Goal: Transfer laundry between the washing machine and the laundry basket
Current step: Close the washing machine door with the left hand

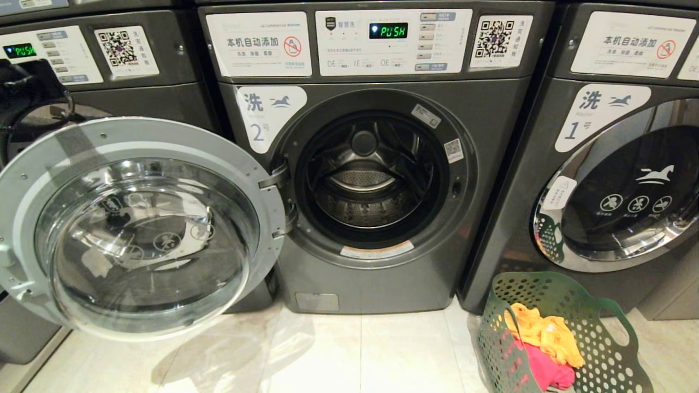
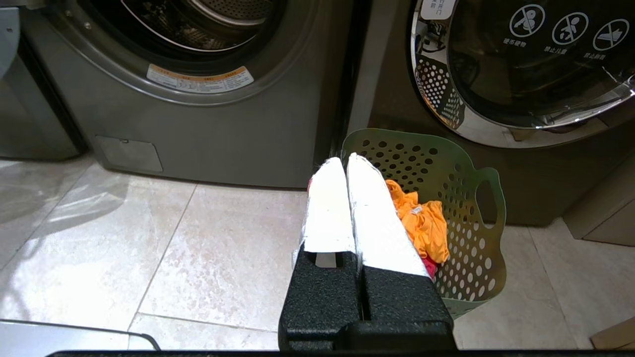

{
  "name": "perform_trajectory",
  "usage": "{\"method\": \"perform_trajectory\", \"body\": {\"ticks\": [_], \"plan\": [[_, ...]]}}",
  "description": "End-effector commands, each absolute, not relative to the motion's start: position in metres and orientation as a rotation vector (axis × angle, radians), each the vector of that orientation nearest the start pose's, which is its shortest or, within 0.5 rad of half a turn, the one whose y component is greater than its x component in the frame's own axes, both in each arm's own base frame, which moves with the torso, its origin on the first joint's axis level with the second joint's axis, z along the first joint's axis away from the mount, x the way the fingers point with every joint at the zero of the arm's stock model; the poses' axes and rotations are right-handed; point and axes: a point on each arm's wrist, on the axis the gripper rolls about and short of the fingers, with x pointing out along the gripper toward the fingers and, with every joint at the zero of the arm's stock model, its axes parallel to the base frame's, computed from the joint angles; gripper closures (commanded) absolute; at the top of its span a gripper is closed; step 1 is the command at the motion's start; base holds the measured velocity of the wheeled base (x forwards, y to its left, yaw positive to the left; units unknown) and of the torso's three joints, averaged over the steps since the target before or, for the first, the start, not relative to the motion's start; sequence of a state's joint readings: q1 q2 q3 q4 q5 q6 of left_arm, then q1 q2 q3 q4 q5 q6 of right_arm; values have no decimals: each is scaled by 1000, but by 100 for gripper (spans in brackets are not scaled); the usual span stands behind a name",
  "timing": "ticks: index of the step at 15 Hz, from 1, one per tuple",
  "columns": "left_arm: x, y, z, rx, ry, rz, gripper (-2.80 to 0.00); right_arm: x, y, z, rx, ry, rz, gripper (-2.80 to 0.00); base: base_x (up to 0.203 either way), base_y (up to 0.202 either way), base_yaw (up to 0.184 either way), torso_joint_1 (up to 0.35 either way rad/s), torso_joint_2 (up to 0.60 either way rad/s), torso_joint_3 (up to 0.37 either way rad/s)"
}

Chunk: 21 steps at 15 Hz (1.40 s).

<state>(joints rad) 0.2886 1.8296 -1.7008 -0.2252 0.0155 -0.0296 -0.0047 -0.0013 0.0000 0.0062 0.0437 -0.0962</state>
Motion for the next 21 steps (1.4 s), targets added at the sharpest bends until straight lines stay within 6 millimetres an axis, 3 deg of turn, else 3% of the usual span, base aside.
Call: {"method": "perform_trajectory", "body": {"ticks": [1, 7, 11, 17, 21], "plan": [[375, 131, 333, -21, -54, 286, 0, -23, 1, 75, -92, 5, 28, 0, 0, 0, 0, 0, 0, 0], [382, 161, 312, -95, 94, 148, 0, -23, 1, 75, -89, 5, 28, 0, 0, 0, 0, 0, 0, 0], [378, 162, 303, -148, 185, 102, 0, -23, 1, 75, -89, 3, 28, 0, 0, 0, 0, 0, 0, 0], [327, 128, 333, -226, 329, -64, 0, -23, 1, 75, -95, 2, 31, 0, 0, 0, 0, 0, 0, 0], [279, 82, 358, -258, 429, -168, 0, -23, 1, 75, -95, 2, 32, 0, 0, 0, 0, 0, 0, 0]]}}
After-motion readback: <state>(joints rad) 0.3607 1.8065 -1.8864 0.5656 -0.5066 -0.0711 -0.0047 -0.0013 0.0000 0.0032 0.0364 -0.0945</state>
